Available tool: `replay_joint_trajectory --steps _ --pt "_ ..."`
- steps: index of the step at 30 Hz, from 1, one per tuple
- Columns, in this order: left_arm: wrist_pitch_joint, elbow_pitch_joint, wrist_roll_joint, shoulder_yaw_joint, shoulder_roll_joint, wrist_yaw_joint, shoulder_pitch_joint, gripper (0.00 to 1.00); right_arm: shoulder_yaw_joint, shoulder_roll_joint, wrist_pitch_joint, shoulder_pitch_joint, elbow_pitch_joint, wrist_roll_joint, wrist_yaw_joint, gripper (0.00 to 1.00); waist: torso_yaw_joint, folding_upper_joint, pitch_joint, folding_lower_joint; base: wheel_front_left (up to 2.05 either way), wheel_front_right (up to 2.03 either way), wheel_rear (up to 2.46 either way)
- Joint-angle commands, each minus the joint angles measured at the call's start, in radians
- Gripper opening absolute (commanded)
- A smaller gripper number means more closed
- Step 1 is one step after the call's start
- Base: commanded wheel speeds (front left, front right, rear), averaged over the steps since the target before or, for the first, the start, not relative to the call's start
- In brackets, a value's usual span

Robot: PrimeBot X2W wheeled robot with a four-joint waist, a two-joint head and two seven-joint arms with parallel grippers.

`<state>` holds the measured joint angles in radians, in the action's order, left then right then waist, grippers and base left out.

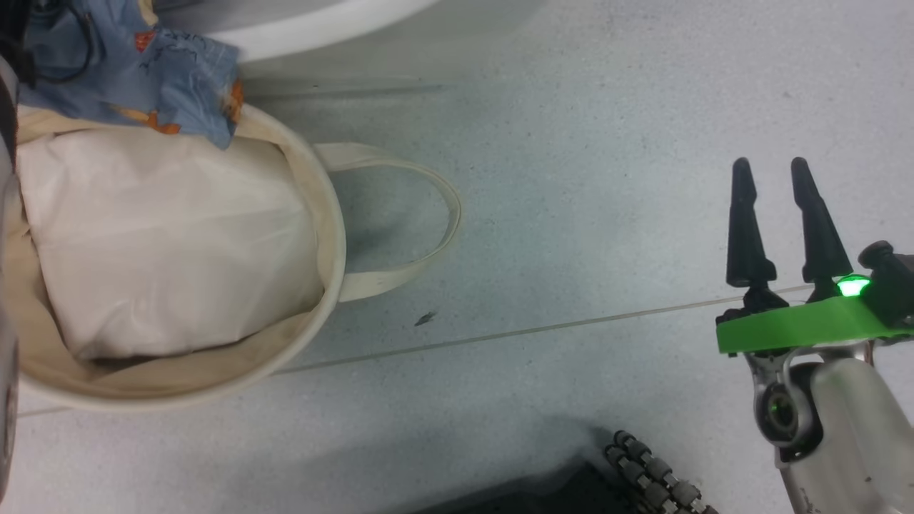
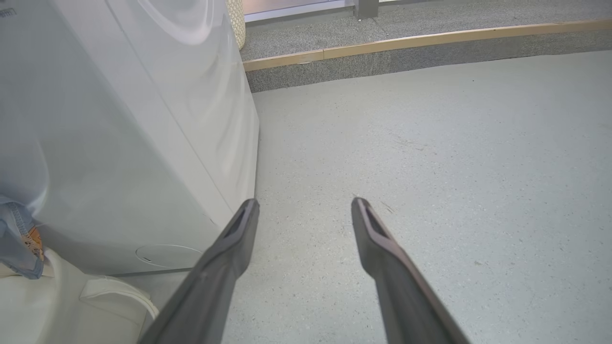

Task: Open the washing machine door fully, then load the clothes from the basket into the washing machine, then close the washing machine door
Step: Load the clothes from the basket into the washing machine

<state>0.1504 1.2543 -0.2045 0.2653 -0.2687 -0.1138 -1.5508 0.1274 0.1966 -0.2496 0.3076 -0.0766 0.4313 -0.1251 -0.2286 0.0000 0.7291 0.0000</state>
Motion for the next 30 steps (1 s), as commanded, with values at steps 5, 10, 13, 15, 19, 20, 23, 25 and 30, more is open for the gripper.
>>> replay_joint_trajectory --steps 5,10,13,15,19,20,23,25,30 --pt "-0.210 0.028 0.029 0.038 -0.043 0.034 -0.003 1.00 0.044 0.000 -0.012 -0.026 0.006 -0.002 -0.006 1.00 -0.019 0.0000 -0.033 0.0000 0.00 0.00 0.00" --pt "-0.272 0.033 0.031 0.054 -0.038 0.055 -0.007 1.00 0.059 -0.003 -0.012 -0.012 -0.002 0.003 -0.006 1.00 -0.023 0.0000 -0.043 0.0000 0.00 0.00 0.00" --pt "-0.222 0.027 0.040 0.065 -0.039 0.068 -0.006 1.00 0.057 -0.004 -0.012 -0.008 -0.005 0.005 -0.006 1.00 -0.019 0.0000 -0.049 0.0000 0.00 0.00 0.00" --pt "-0.151 0.020 0.036 0.062 -0.035 0.090 0.005 1.00 0.055 -0.005 -0.012 -0.005 -0.012 0.005 -0.006 1.00 -0.012 0.0000 -0.057 0.0000 0.00 0.00 0.00" --pt "-0.023 0.018 0.024 0.054 -0.023 0.121 0.036 1.00 0.060 -0.009 -0.012 0.010 -0.018 0.009 -0.006 1.00 0.010 0.0000 -0.085 0.0000 0.00 0.00 0.00" --pt "0.005 0.019 0.018 0.051 -0.017 0.123 0.047 1.00 0.061 -0.009 -0.012 0.011 -0.023 0.010 -0.006 1.00 0.017 0.0000 -0.095 0.0000 0.00 0.00 0.00" --pt "0.072 0.017 -0.004 0.039 0.006 0.114 0.086 1.00 0.063 -0.006 -0.012 0.017 -0.039 0.014 -0.006 1.00 0.042 0.0000 -0.129 0.0000 0.00 0.00 0.00" --pt "0.101 -0.007 -0.009 0.039 0.019 0.109 0.127 1.00 0.066 -0.005 -0.012 0.020 -0.052 0.018 -0.006 1.00 0.058 0.0000 -0.158 0.0000 0.00 0.00 0.00" --pt "0.111 -0.213 -0.032 -0.003 0.036 0.117 0.286 1.00 0.083 0.006 -0.012 0.028 -0.078 0.026 -0.006 1.00 0.098 0.0000 -0.228 0.0000 0.00 0.00 0.00"
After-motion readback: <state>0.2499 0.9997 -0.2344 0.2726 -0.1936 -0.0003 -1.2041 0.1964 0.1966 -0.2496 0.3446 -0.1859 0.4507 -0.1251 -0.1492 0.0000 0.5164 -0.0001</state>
